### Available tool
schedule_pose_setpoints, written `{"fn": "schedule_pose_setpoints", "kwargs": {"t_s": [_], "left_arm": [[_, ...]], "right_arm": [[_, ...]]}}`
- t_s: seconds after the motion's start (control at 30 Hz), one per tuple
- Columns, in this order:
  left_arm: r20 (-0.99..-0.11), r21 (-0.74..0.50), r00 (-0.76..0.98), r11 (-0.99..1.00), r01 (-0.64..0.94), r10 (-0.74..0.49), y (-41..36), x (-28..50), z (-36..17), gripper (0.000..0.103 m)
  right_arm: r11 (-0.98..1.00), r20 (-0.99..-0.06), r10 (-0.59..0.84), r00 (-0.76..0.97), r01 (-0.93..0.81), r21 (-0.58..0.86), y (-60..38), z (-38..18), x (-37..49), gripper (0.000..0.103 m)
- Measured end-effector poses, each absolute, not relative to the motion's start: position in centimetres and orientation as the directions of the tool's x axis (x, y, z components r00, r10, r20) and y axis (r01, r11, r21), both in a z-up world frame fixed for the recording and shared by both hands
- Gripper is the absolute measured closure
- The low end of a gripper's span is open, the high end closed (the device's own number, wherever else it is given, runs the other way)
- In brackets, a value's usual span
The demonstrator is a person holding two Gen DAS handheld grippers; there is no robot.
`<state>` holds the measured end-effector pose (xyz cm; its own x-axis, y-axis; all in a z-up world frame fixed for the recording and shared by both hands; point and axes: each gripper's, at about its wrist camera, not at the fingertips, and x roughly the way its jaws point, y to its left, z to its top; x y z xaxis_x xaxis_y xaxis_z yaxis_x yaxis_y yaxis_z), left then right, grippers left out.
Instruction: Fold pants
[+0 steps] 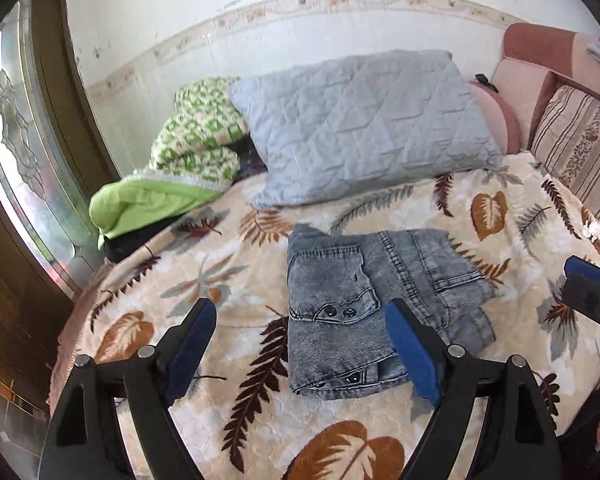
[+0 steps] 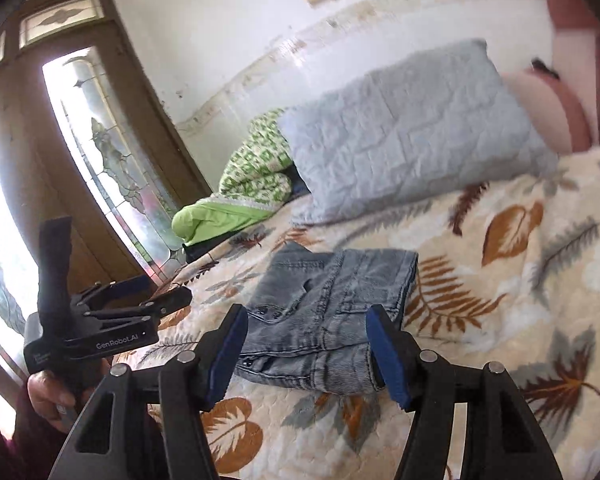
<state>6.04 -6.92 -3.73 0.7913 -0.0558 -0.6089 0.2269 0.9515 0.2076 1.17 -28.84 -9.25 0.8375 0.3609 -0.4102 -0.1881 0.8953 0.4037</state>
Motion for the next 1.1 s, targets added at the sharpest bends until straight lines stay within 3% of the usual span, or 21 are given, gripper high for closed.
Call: {"fn": "schedule_pose_setpoints", "kwargs": {"t_s": [0.27,0.63,1.1], "left_arm": [[-0.508,0.210,0.860,0.963,0.172,-0.043,-6.0,1.9,0.4,0.005],[-0.464,0.177,0.886,0.977,0.117,-0.022,-4.8,0.1,2.6,0.003],[-0.458,0.149,0.888,0.988,0.035,0.038,-3.4,0.2,2.9,0.002]], "right_arm": [[0.930,-0.323,0.314,0.893,-0.220,0.296,-27.4,-5.1,-4.7,0.035],[0.946,-0.232,0.273,0.934,-0.217,0.243,-25.7,-2.0,-7.7,0.028],[0.956,-0.257,0.220,0.941,-0.155,0.250,-25.8,-2.8,-6.9,0.026]]}}
